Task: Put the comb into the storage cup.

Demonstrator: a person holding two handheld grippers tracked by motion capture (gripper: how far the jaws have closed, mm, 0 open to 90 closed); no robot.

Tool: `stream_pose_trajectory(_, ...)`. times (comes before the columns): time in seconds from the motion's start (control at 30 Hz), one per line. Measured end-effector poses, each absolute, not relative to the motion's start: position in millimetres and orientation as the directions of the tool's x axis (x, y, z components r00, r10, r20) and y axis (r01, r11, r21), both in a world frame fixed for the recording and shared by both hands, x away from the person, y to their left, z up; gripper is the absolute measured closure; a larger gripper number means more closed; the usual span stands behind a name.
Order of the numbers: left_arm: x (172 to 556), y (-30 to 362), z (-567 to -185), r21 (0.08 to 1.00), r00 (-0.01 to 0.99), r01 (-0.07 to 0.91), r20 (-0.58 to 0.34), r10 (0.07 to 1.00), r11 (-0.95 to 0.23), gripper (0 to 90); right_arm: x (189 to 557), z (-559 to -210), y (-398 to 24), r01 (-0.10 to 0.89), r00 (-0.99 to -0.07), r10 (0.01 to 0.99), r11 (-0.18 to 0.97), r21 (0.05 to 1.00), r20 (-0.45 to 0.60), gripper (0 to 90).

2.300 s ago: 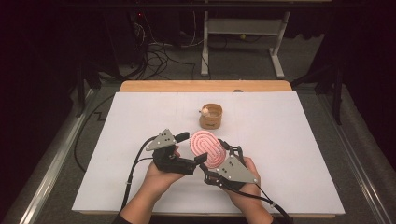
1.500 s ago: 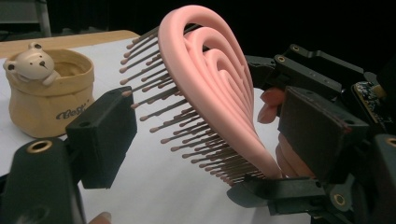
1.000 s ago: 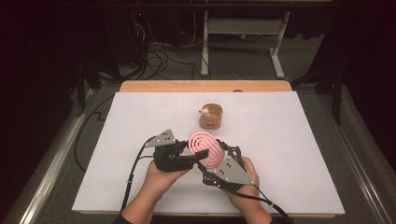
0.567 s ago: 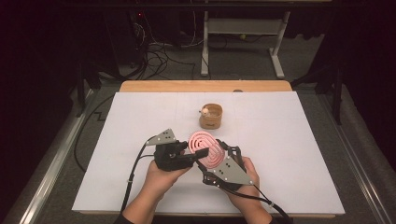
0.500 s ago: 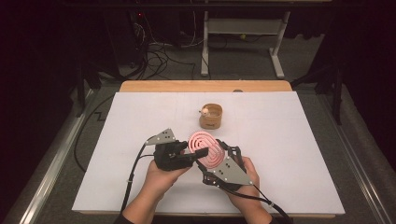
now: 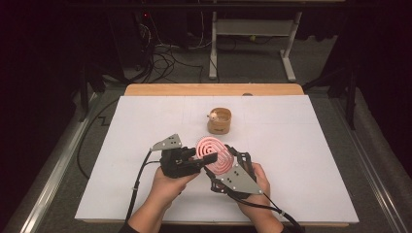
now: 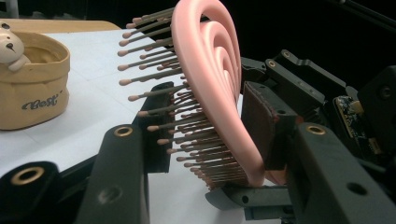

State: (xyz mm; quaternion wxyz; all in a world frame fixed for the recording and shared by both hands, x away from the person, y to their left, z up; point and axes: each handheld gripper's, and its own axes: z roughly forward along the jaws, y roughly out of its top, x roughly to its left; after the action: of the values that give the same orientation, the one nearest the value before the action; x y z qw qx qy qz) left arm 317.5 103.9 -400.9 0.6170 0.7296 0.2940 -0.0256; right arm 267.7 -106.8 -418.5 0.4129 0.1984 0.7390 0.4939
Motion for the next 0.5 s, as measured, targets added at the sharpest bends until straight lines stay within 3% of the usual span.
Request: stream_pose_trajectory(0.5, 312.4, 103.8, -395.8, 0.897, 0.831, 0.44, -0.388, 0.398, -0.045, 60.6, 263.3, -416.7, -102.9, -0.142, -0.548, 0.705, 0.452, 0.88, -0.451, 19.8)
